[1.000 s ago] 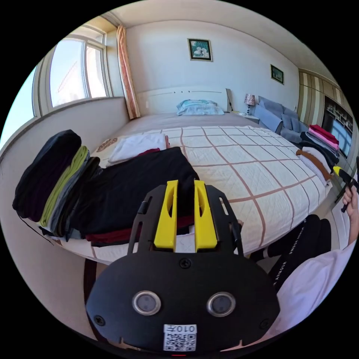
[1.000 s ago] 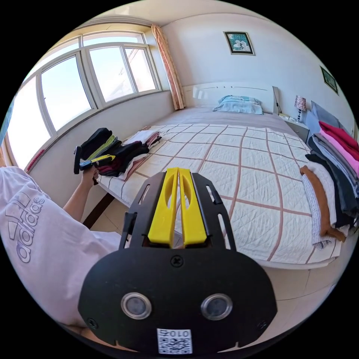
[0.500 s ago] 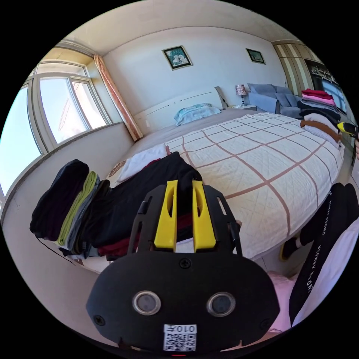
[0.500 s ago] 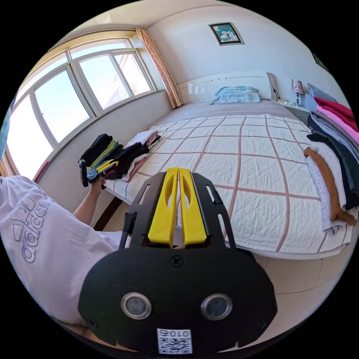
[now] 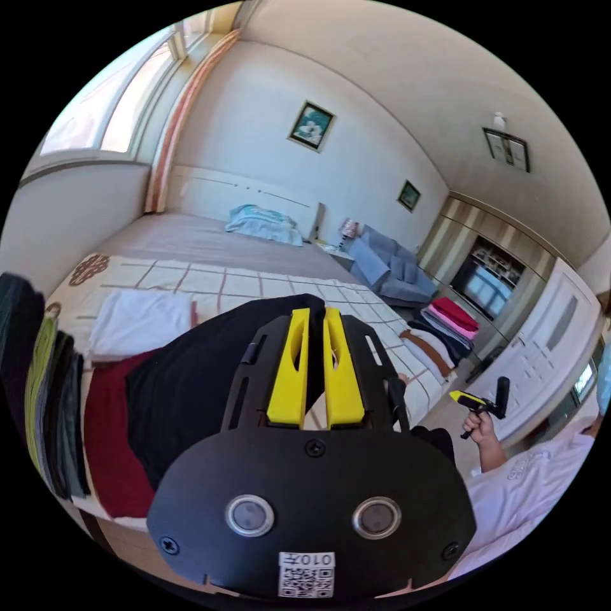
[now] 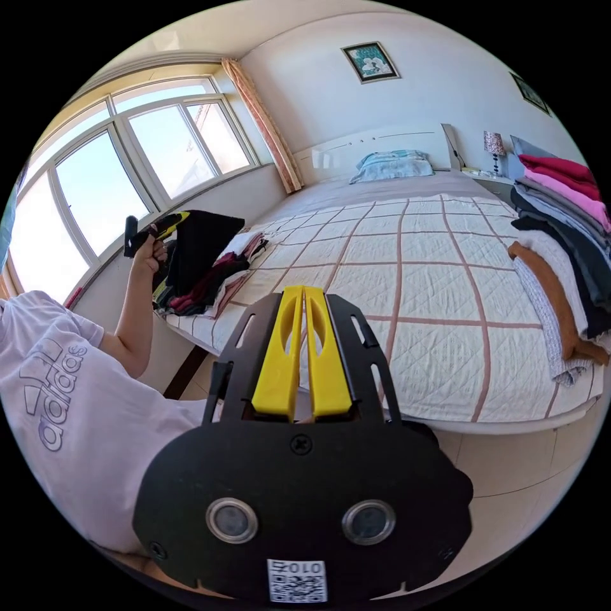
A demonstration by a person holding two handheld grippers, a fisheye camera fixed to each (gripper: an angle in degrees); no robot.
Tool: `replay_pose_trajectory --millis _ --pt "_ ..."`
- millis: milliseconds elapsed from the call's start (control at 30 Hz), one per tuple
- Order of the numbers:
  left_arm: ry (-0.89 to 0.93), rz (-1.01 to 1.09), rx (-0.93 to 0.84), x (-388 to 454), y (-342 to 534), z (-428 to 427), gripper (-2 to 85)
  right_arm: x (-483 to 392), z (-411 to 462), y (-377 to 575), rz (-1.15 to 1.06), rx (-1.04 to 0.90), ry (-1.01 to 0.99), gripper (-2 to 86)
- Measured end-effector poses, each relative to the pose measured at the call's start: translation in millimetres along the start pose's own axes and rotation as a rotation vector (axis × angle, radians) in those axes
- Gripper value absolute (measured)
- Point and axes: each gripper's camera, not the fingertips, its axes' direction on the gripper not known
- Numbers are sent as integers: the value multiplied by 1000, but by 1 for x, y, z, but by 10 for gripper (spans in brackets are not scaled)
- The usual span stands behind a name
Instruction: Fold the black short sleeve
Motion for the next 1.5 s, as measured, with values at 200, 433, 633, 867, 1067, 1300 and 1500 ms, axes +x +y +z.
replay_pose_trajectory --millis 200,433,633,867,1067,1300,1500 --pt "484 142 -324 105 55 168 83 11 -1 8 43 12 25 30" --pt "334 -38 -282 49 123 197 101 23 26 17 61 -91 79 39" --pt "-8 29 -321 20 119 200 118 5 89 -5 -46 -153 24 80" --pt "59 84 -435 48 137 256 106 -37 146 -37 -235 -240 3 109" --pt "130 81 -342 52 124 257 39 -43 151 -24 -254 -274 134 126" --pt "433 235 -342 115 58 280 23 -62 148 -44 -382 -224 313 156" --pt "339 356 -271 138 40 262 47 -8 106 -75 -244 -113 389 65"
